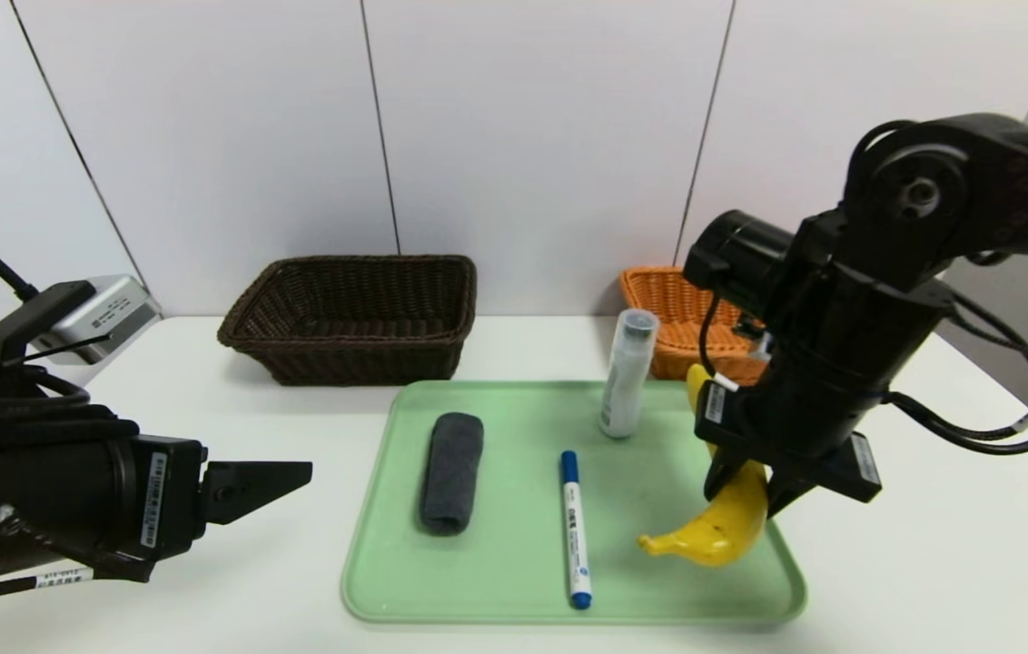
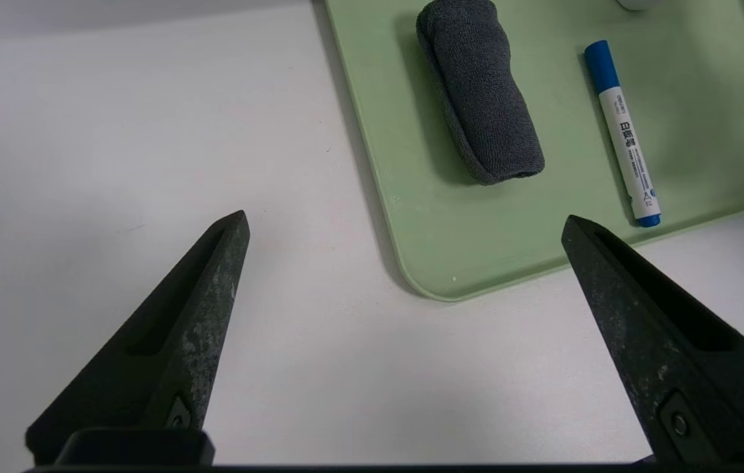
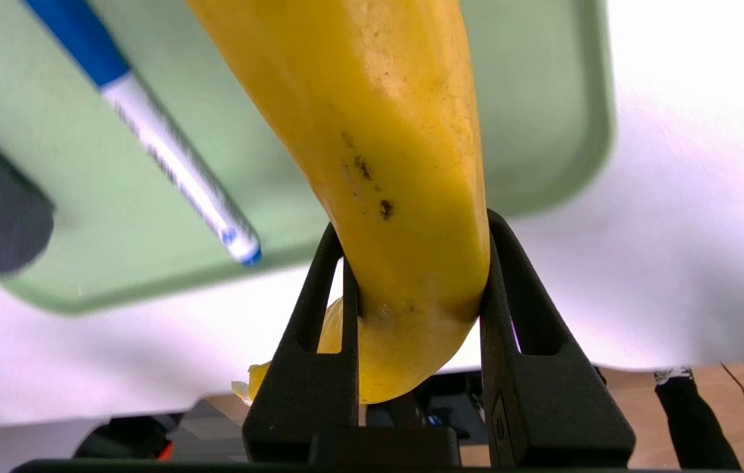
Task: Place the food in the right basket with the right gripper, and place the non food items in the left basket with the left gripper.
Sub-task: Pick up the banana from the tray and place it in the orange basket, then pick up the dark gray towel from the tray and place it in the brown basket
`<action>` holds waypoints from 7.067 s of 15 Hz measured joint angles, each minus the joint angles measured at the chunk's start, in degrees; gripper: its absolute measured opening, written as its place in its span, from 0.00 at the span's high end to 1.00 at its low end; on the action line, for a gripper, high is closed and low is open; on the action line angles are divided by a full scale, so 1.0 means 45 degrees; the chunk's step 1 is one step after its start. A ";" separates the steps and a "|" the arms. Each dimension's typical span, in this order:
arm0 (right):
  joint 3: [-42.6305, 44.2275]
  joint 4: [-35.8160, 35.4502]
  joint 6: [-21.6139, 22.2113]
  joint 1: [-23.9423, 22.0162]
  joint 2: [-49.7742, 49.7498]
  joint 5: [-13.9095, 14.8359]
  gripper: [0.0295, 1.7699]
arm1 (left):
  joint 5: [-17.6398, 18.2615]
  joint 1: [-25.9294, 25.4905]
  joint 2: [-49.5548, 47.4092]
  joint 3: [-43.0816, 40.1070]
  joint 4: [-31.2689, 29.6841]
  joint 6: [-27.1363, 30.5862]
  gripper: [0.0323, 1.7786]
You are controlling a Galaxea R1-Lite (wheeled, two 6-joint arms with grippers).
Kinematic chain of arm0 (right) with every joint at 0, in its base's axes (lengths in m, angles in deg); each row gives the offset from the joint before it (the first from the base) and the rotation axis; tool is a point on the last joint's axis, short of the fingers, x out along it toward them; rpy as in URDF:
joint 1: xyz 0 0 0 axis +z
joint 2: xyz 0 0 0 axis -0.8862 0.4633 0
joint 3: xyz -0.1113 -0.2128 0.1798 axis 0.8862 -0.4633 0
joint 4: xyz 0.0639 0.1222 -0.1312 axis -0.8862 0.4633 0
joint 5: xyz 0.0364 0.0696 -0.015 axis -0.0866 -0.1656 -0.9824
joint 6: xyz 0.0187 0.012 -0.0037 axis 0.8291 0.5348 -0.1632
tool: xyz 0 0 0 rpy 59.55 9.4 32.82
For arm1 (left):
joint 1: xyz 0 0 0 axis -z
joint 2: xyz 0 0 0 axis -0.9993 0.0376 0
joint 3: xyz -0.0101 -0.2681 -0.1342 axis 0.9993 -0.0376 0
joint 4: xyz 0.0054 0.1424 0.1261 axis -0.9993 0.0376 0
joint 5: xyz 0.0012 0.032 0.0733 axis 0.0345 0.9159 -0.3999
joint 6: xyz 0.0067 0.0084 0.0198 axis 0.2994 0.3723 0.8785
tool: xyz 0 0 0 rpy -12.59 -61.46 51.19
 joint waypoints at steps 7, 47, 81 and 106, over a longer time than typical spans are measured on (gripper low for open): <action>0.1035 -0.0331 -0.2059 0.1279 -0.3766 0.2029 0.73 | 0.0019 0.0024 -0.0195 -0.0160 0.0043 -0.0003 0.05; 0.2571 -0.8081 0.3327 -0.5998 0.2655 0.0558 0.73 | 0.0195 0.0312 -0.0582 -0.0694 0.0038 -0.0019 0.05; 0.2026 -0.3413 -0.0325 -0.2698 -0.4280 0.3752 0.05 | 0.0360 0.1869 0.0301 0.0601 -0.2197 -0.1311 0.05; -0.0964 0.0740 -0.2395 -0.2817 -0.6074 0.4903 0.04 | -0.0992 0.2628 1.0562 1.1381 0.8241 -0.2108 0.05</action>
